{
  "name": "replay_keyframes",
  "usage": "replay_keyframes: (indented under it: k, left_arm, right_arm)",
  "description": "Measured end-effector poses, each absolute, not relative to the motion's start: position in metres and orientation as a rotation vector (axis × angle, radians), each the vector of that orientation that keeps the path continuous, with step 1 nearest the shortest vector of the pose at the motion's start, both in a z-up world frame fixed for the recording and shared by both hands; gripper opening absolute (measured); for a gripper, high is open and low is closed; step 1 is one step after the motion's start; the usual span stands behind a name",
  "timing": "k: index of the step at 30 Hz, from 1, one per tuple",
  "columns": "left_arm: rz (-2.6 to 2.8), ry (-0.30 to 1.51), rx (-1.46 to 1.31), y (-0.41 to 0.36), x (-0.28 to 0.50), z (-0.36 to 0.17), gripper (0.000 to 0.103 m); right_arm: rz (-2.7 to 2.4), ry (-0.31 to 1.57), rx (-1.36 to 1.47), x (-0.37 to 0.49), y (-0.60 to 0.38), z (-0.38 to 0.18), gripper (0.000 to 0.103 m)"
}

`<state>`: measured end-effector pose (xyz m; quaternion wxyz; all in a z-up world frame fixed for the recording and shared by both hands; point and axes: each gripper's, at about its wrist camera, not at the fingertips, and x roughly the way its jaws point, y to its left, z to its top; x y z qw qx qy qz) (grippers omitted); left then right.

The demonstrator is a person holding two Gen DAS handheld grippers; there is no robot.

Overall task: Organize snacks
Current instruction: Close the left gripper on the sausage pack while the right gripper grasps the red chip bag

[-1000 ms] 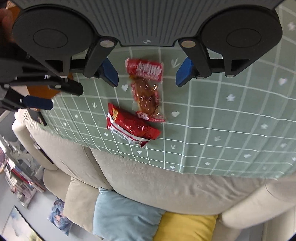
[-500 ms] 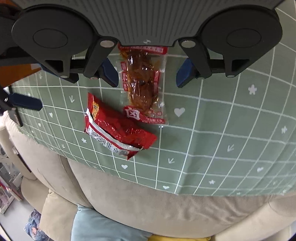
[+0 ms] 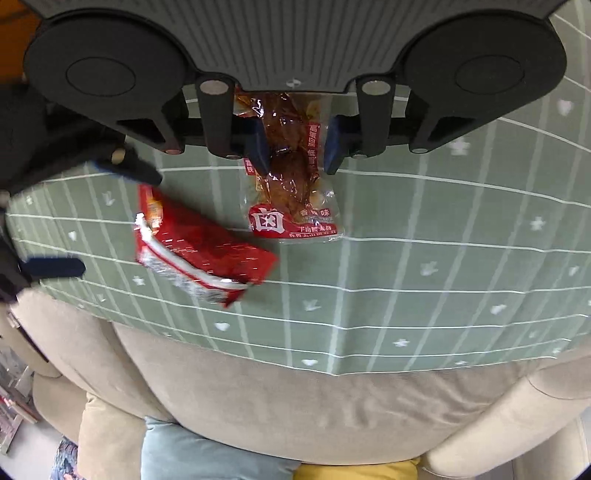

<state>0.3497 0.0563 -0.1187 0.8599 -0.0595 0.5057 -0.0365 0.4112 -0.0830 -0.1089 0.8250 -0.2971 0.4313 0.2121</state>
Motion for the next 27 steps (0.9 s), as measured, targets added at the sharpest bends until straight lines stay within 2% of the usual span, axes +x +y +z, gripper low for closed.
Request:
replay_keyframes:
  k: [6,13,19,21,23,24,27]
  left_arm:
    - [-0.071,1.1,-0.082,0.074,0.348,-0.115,0.034]
    - [-0.07,1.102,-0.094,0.077,0.349,-0.115,0.035]
    - [-0.061,1.109,-0.138,0.079,0.349,-0.117,0.043]
    - [-0.058,1.11,-0.144,0.078,0.348,-0.118,0.049]
    - [-0.061,1.102,-0.08,0.069,0.346,-0.118,0.051]
    - [-0.061,1.096,-0.054,0.066,0.344,-0.118,0.052]
    - [-0.055,1.086,-0.063,0.065,0.34,-0.119,0.047]
  right_arm:
    - [0.547,0.925,-0.671,0.449,-0.068,-0.121,0.097]
    - [0.537,0.997,-0.585,0.489,-0.07,-0.136,0.099]
    - [0.524,1.068,-0.469,0.5,-0.073,-0.144,0.099]
    - [0.532,1.096,-0.408,0.5,-0.073,-0.145,0.095]
    - [0.537,1.108,-0.342,0.498,-0.074,-0.145,0.088]
    - [0.538,1.108,-0.319,0.496,-0.074,-0.144,0.082]
    - [0.516,1.104,-0.327,0.489,-0.069,-0.142,0.077]
